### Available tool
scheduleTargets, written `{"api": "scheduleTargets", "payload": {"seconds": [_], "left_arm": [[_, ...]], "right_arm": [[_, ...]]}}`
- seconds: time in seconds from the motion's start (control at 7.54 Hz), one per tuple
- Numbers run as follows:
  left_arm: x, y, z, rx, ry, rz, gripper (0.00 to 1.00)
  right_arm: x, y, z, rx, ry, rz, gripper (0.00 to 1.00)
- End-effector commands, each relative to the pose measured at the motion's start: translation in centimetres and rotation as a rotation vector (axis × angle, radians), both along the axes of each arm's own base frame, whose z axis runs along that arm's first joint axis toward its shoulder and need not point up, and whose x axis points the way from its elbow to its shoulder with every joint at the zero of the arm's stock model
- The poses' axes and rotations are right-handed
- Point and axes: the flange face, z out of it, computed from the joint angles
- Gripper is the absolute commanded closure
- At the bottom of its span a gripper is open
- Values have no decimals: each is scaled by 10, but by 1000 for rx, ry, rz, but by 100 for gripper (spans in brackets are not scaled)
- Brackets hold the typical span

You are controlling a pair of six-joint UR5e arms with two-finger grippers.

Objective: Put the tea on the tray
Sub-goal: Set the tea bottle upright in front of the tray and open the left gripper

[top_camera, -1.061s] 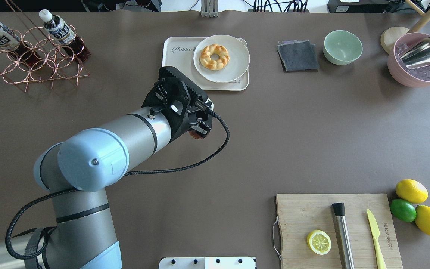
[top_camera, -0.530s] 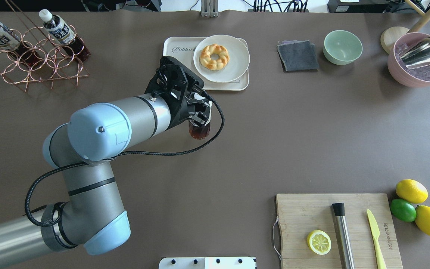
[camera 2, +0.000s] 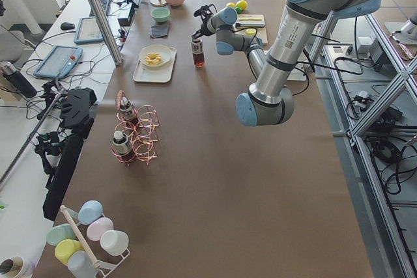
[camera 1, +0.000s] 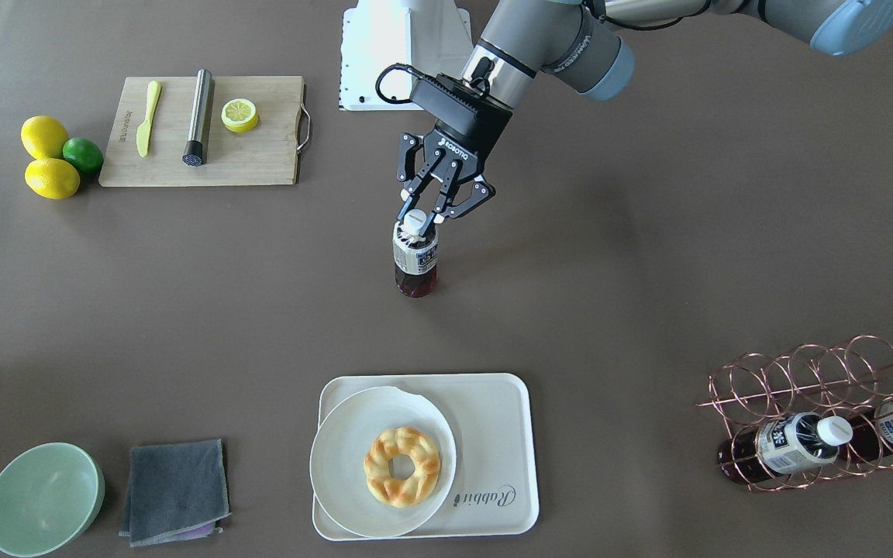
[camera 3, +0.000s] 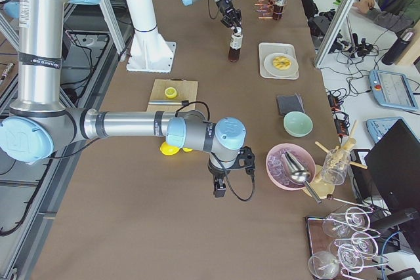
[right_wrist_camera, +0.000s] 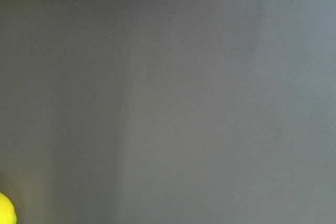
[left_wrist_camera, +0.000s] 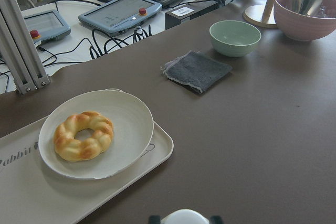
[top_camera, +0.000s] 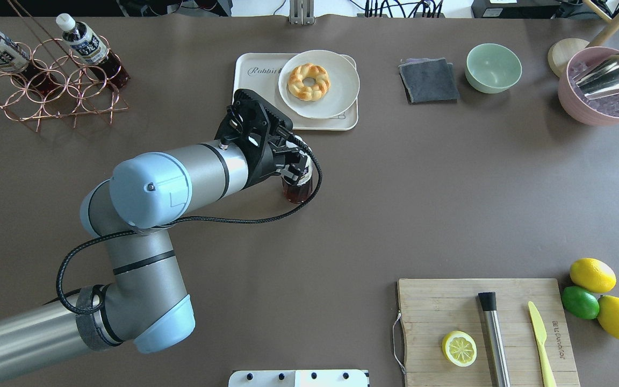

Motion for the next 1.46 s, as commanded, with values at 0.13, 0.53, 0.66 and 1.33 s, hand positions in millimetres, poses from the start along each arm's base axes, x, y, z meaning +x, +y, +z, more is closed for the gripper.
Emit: {"api": "scheduleTargets", "payload": {"seconds": [0.13,0.53,0.66,1.33], "left_arm": [[1,-1,3,3,-8,3,100],[1,0,9,0,-15,6,100],[1,1,9,13,-26,22,72],[-13,-3,1,68,-34,28,3]], "right_arm": [[0,0,0,0,-1,0,0],[0,1,2,-5,-1,0,0],[0,1,3,-7,-1,0,0],[0,5,4,-10,-1,0,0]]}}
